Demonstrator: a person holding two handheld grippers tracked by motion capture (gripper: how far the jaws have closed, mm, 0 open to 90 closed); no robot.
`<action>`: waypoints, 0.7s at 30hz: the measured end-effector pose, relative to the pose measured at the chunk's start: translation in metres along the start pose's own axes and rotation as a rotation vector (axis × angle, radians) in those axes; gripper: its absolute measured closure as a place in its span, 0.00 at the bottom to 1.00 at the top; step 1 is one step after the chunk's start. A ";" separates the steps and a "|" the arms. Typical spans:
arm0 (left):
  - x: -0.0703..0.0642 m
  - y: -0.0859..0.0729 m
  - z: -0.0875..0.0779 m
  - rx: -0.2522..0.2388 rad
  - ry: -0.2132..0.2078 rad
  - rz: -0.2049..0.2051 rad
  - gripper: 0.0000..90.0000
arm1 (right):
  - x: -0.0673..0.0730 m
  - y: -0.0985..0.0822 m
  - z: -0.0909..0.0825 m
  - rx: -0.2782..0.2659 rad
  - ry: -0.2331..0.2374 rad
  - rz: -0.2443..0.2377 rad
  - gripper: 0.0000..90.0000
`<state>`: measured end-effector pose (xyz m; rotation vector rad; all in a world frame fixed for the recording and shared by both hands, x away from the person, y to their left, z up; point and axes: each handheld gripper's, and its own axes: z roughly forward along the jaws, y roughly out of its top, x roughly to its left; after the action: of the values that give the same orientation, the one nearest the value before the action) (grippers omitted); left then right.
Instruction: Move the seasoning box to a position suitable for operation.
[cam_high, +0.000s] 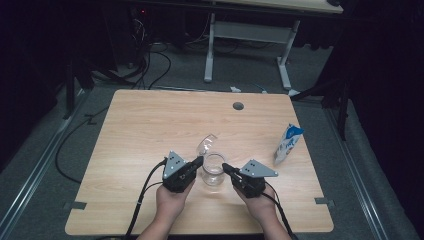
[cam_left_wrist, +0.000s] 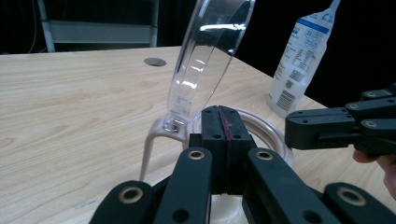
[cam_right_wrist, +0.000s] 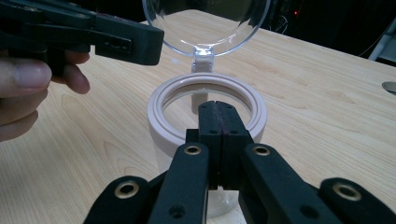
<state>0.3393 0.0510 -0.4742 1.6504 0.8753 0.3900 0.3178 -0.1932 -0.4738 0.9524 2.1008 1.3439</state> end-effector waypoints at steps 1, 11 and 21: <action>0.001 0.000 0.000 -0.001 0.003 -0.003 1.00 | 0.000 0.000 0.000 0.000 -0.001 -0.001 1.00; 0.008 0.000 -0.002 0.003 0.024 -0.006 1.00 | 0.000 0.000 0.000 -0.001 -0.001 -0.001 1.00; 0.013 -0.009 -0.008 0.036 0.032 0.011 1.00 | 0.001 0.000 0.000 -0.001 -0.006 0.001 0.98</action>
<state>0.3398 0.0662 -0.4832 1.6866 0.9022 0.4114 0.3173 -0.1925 -0.4735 0.9560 2.0947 1.3411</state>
